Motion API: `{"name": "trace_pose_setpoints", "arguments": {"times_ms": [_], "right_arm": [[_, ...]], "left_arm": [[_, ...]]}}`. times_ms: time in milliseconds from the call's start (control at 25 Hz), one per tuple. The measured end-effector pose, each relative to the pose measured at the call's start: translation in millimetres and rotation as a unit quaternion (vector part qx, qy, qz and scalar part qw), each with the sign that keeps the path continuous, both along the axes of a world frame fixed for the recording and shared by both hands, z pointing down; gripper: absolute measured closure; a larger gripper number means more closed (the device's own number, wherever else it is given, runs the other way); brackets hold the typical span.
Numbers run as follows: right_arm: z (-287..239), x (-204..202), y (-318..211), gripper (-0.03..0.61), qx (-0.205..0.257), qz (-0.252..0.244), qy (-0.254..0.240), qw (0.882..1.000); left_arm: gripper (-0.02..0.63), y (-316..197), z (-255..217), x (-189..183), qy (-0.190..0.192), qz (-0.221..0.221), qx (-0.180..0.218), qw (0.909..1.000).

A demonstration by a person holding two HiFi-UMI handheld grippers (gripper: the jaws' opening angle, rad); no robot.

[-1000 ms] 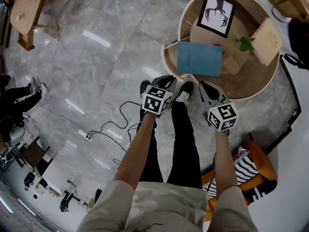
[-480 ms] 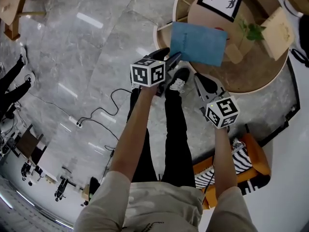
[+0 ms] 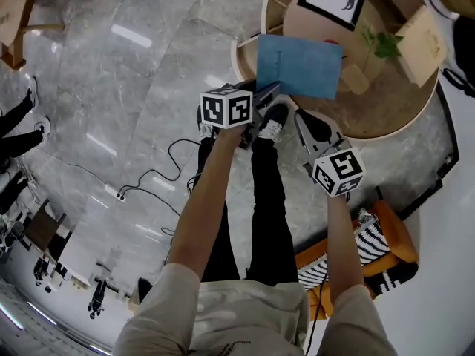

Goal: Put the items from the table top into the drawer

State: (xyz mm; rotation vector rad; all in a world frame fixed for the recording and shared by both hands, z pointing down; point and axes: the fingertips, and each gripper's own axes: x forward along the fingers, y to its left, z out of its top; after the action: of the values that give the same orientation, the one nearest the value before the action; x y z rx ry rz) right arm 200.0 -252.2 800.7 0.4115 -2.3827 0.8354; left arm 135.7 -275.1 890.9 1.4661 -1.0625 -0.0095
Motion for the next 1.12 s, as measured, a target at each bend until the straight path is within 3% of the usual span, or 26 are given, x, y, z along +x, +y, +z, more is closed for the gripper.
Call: {"name": "trace_pose_setpoints", "arguments": {"times_ms": [400,1120], "right_arm": [[0,-40,25,0.545,-0.008,-0.010,-0.001,1.000],[-10,-144,106,0.545,-0.023,-0.066,-0.019,0.997]], "left_arm": [[0.522,39,-30,-45,0.061,-0.023,0.034,0.9973],[0.558,135,-69,-131,0.096,-0.058,0.077,0.9907]]}}
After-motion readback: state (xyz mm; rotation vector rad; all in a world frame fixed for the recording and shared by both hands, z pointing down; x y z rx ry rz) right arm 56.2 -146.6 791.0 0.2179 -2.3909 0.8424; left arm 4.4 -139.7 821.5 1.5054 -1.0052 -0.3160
